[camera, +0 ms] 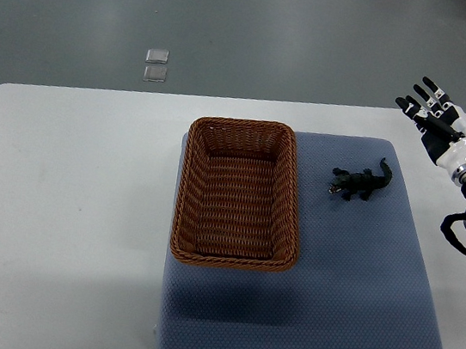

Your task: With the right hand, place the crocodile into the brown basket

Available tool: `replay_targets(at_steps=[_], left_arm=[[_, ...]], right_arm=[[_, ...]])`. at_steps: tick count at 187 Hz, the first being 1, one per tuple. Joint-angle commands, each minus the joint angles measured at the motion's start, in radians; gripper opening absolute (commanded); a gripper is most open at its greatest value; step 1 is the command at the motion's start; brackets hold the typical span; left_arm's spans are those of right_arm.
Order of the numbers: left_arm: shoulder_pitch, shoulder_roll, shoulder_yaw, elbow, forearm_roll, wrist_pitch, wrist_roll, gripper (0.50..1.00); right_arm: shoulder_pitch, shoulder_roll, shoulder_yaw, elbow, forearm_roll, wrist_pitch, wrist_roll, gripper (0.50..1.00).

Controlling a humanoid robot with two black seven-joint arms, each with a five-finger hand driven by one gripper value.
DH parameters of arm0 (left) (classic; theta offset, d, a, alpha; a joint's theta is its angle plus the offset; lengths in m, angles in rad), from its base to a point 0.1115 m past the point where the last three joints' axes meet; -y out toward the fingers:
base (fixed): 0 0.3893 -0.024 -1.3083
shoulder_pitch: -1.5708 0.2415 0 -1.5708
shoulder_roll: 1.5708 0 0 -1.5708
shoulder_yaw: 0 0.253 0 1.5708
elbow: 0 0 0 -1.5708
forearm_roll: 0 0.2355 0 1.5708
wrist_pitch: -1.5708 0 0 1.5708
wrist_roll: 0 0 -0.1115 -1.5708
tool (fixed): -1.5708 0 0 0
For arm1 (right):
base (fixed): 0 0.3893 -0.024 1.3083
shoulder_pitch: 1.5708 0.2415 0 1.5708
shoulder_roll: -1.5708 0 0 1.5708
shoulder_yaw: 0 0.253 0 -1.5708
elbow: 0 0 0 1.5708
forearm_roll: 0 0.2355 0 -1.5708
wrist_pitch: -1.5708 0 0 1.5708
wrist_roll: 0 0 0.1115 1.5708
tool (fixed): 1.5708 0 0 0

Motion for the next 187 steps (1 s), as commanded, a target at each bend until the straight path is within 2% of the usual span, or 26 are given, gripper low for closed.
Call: replay_targets(at_steps=[1, 187], left_arm=[[0.001, 0.000, 0.000, 0.000, 0.000, 0.000, 0.000, 1.000], [0.000, 0.000, 0.000, 0.000, 0.000, 0.000, 0.000, 1.000]], right_arm=[[0.000, 0.000, 0.000, 0.000, 0.000, 0.000, 0.000, 0.930], [-0.003, -0.005, -0.006, 0.014, -0.017, 0.006, 0.012, 0.930]])
